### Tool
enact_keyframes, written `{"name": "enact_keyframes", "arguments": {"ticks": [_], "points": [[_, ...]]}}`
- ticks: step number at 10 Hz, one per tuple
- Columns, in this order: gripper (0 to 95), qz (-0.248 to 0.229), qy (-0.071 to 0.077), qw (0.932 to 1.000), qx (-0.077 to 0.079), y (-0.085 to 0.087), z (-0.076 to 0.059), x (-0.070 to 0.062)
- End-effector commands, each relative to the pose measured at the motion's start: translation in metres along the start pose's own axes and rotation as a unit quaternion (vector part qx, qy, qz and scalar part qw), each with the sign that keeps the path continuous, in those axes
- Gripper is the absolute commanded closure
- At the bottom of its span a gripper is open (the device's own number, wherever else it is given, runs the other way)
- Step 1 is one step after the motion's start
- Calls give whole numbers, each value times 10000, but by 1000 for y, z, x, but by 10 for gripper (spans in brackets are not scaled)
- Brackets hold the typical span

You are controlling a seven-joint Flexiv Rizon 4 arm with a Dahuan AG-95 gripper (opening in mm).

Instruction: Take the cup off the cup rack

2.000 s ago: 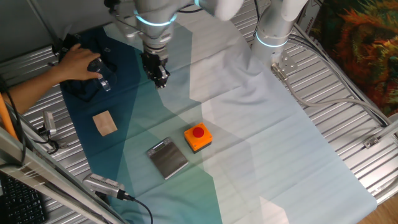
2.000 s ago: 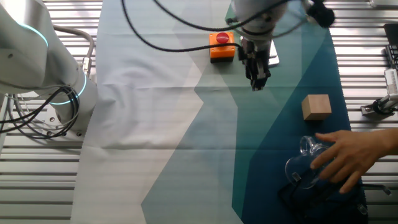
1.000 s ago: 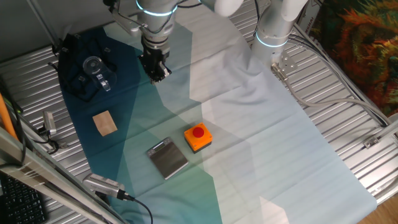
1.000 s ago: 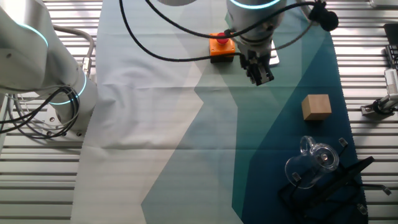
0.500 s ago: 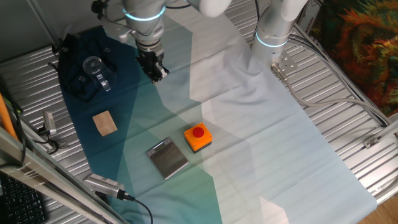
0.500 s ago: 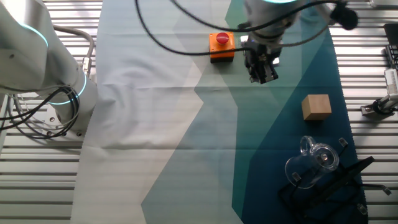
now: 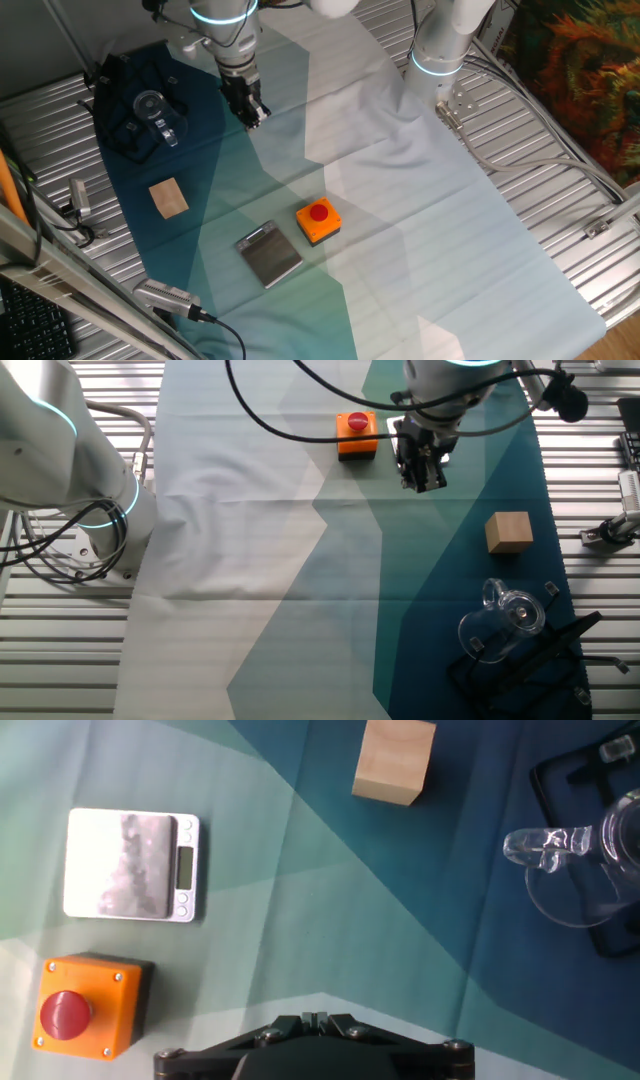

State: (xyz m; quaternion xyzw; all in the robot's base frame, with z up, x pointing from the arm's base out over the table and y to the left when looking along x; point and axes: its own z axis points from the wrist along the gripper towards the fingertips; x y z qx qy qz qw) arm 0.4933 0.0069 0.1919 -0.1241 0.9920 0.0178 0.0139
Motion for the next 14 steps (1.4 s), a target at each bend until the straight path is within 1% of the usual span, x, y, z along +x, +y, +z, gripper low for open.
{"name": "enact_keyframes", "arguments": {"ticks": [1, 3, 5, 6, 7, 8, 9, 10, 11, 12, 13, 14], "points": [[950, -42, 91, 9999, 56, 0, 1, -1], [950, 29, 98, 9999, 103, 0, 2, -2], [950, 26, 74, 9999, 104, 0, 2, -2], [950, -52, 84, 9999, 118, -1, 2, -2], [950, -251, 81, 9995, 172, -2, 5, -5], [950, -371, 94, 9991, 178, -6, 11, -13], [950, -519, 89, 9985, 158, -13, 20, -26], [950, -726, 93, 9972, 159, -17, 25, -39], [950, -941, 135, 9953, 194, -20, 26, -44], [950, -1314, 167, 9907, 308, -25, 27, -45], [950, -1750, 221, 9837, 345, -32, 30, -44], [950, -2180, 226, 9750, 367, -42, 36, -43]]}}
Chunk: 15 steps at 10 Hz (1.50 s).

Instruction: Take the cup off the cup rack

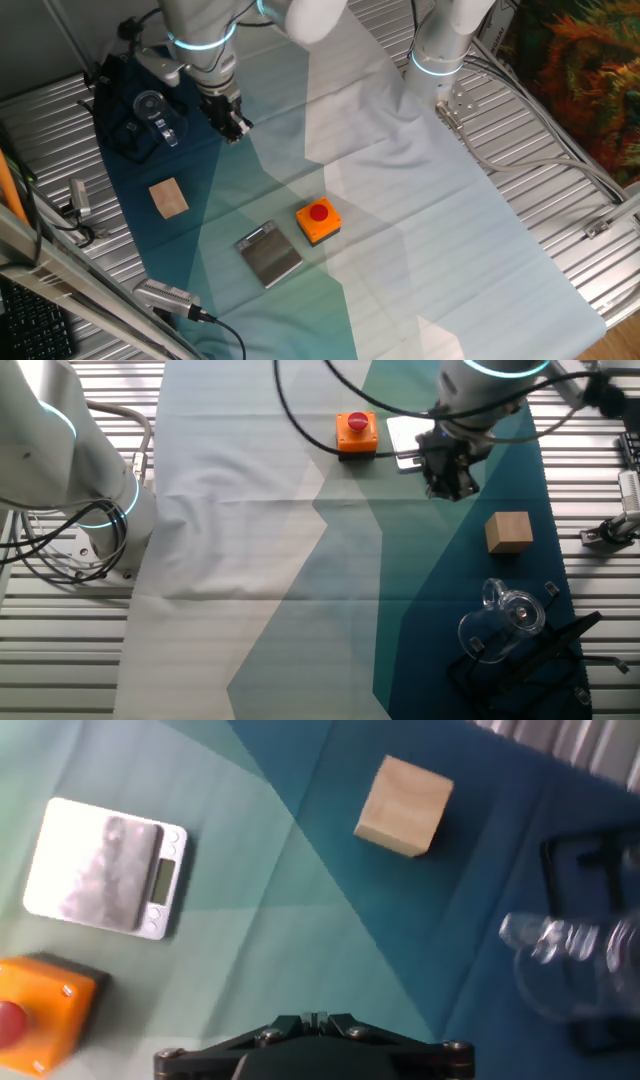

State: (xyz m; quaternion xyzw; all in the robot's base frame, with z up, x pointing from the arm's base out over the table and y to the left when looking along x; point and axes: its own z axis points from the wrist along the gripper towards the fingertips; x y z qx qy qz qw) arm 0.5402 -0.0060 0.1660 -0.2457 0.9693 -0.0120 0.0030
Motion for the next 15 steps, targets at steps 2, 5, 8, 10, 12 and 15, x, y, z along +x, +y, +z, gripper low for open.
{"name": "enact_keyframes", "arguments": {"ticks": [2, 5, 8, 10, 12, 15], "points": [[950, -1438, 14, 9896, 68, -38, 23, 6], [950, -2269, 164, 9738, 60, -64, 22, -17], [950, -2950, 202, 9553, -1, -74, 28, -37], [950, -3325, 188, 9429, -29, -87, 34, -48], [950, -3554, 331, 9341, 86, -91, 32, -58], [950, -3850, 532, 9211, 234, -92, 27, -65]]}}
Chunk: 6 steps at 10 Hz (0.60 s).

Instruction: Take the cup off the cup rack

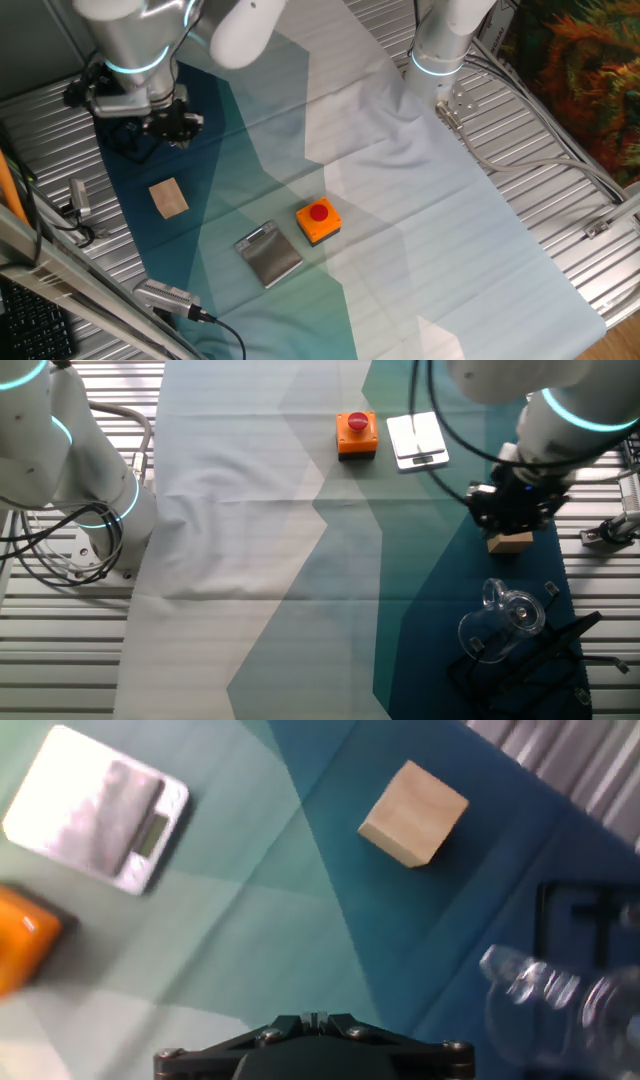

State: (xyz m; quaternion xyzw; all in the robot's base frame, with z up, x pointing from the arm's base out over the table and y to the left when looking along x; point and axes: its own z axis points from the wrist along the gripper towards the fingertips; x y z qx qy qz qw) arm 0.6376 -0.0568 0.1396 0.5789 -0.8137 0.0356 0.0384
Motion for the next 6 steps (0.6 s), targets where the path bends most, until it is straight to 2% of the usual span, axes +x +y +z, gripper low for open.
{"name": "enact_keyframes", "arguments": {"ticks": [1, 5, 6], "points": [[950, -326, 189, 9993, 74, -4, -2, -1], [950, -697, 538, 9958, 254, -2, 1, 1], [950, -744, 579, 9951, 293, -2, 1, 1]]}}
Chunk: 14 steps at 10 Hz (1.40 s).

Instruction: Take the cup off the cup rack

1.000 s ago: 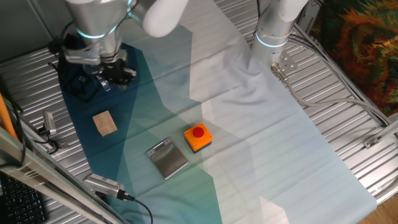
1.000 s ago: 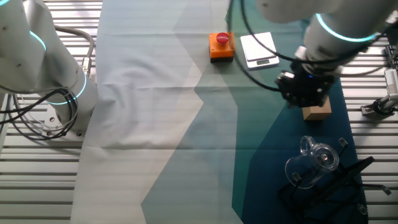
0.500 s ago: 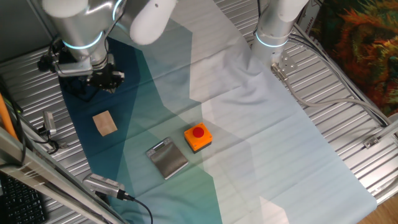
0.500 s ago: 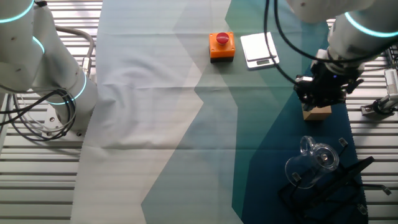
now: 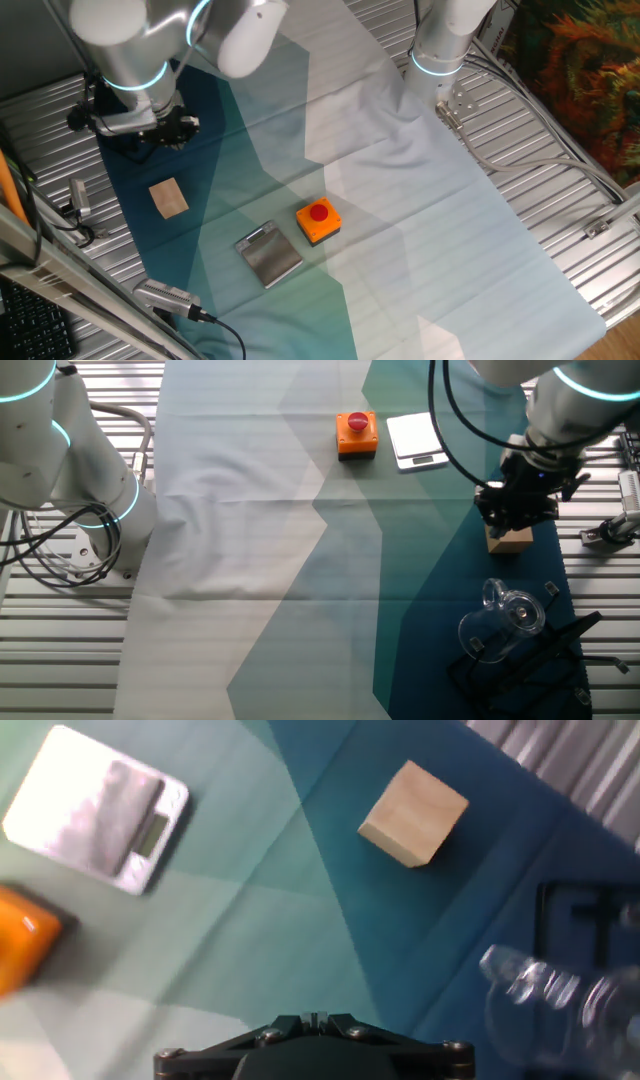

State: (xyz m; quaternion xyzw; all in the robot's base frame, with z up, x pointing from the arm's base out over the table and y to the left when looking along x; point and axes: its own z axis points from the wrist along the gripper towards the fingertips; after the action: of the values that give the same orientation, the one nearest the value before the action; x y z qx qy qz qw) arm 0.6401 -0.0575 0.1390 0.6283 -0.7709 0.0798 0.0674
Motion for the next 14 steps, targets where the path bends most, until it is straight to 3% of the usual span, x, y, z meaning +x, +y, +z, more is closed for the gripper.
{"name": "enact_keyframes", "arguments": {"ticks": [1, 3, 10, 11, 13, 14], "points": [[950, -167, 109, 9997, 117, 1, 1, 2], [950, -465, 245, 9982, 286, 3, 3, 3], [950, -304, 297, 9988, 247, 4, 4, 4], [950, -248, 298, 9990, 233, 4, 4, 4], [950, -243, 107, 9996, 54, 4, 4, 4], [950, -211, 240, 9995, -34, 4, 4, 4]]}}
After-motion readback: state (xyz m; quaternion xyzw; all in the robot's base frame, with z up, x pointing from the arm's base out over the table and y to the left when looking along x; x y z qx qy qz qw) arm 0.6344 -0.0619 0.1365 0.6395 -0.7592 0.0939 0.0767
